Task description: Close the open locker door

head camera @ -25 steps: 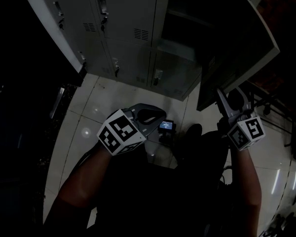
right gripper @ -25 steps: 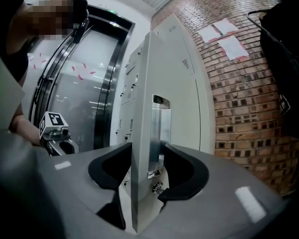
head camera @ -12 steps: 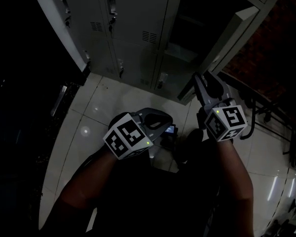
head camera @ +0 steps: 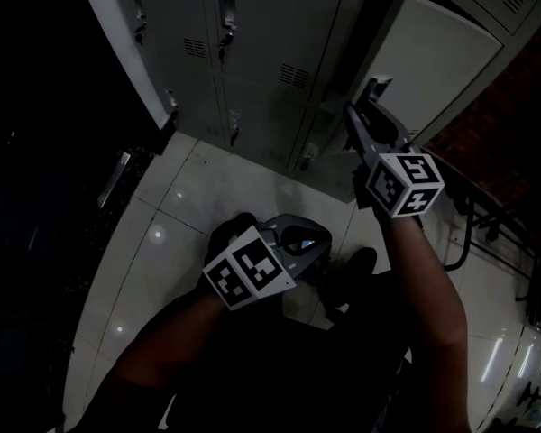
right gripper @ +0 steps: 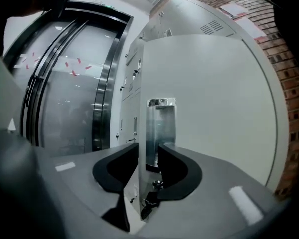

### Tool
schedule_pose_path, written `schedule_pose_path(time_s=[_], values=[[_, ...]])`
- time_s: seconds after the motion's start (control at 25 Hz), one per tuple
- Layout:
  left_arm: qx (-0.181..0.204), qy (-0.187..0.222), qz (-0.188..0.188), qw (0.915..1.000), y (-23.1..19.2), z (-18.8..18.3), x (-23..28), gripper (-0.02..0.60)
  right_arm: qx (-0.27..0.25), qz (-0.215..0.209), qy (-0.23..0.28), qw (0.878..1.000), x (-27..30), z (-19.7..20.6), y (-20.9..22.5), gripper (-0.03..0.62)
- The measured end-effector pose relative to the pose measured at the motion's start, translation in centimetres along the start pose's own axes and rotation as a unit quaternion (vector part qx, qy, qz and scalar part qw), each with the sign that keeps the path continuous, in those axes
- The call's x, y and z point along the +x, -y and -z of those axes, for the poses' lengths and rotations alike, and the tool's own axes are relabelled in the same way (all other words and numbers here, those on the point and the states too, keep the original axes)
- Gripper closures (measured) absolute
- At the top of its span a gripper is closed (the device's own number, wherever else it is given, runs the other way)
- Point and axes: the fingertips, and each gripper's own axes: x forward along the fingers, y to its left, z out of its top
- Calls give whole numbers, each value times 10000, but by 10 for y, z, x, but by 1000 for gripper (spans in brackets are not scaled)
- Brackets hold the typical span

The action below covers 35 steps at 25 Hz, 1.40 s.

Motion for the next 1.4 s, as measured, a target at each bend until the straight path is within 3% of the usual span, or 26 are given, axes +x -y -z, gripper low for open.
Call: schedule_pose_path(time_s=[0.2, 0.64, 0.76, 1.12, 1.4], values=[[-39, 21, 6, 10000, 0, 0, -1, 569, -107, 161, -120, 9997, 41, 0, 18, 490], [-124, 135, 29, 9998, -2, -5, -3, 569, 4, 1049, -232, 9942, 102, -5, 78, 554], [-125, 154, 44, 9998, -2, -6, -4, 569, -111, 1199, -194, 9925, 105, -6, 82, 559], [-107, 139, 52, 9998, -2, -4, -3, 569, -131, 1131, -352, 9929, 103, -4, 78, 556], [-101, 145, 48, 9998, -4, -4, -4, 569, -146, 1438, -456, 9884, 83, -8, 82, 548]])
